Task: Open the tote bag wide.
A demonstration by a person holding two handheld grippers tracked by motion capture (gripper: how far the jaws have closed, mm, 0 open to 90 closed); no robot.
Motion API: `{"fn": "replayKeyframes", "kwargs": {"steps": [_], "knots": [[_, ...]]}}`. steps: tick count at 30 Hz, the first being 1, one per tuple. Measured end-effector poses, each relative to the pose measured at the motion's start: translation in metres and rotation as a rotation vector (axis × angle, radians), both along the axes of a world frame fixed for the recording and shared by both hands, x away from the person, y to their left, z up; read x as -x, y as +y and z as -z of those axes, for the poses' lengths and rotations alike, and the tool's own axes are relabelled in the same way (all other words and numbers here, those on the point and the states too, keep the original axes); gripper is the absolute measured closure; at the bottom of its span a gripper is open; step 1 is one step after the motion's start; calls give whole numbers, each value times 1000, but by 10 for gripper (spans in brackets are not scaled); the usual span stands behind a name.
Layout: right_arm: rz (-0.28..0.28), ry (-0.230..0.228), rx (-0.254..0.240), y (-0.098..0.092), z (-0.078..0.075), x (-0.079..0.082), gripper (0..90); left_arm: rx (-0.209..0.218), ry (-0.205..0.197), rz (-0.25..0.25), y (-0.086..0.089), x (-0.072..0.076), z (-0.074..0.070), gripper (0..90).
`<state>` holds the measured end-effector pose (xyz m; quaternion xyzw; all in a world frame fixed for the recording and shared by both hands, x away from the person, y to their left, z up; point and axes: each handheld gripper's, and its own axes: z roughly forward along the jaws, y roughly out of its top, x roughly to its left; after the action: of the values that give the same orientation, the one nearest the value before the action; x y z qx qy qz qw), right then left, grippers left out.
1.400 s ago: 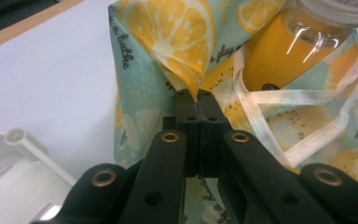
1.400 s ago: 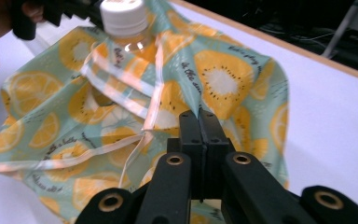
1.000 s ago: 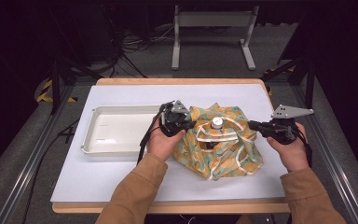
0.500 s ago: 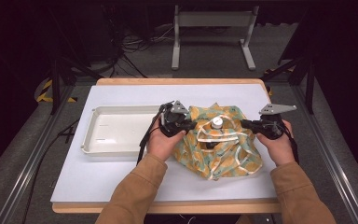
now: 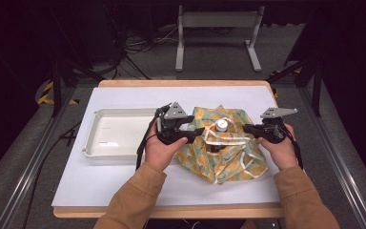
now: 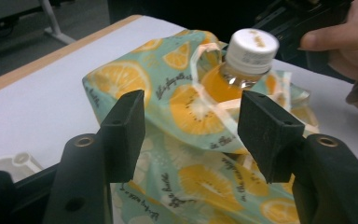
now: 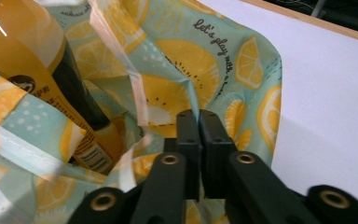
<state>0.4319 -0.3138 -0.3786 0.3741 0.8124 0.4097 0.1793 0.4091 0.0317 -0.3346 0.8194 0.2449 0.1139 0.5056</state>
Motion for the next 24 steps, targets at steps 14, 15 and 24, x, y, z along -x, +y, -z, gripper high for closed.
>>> {"fn": "replayKeyframes", "kwargs": {"steps": [14,15,24], "knots": [[10,-141,-108,-15,-33,39,538,-23,5,35,9,21,3,411],[-12,-142,-111,-15,-36,43,533,-18,13,34,9,22,4,411],[-187,-88,-84,4,-41,60,434,-20,23,40,14,29,8,411]]}}
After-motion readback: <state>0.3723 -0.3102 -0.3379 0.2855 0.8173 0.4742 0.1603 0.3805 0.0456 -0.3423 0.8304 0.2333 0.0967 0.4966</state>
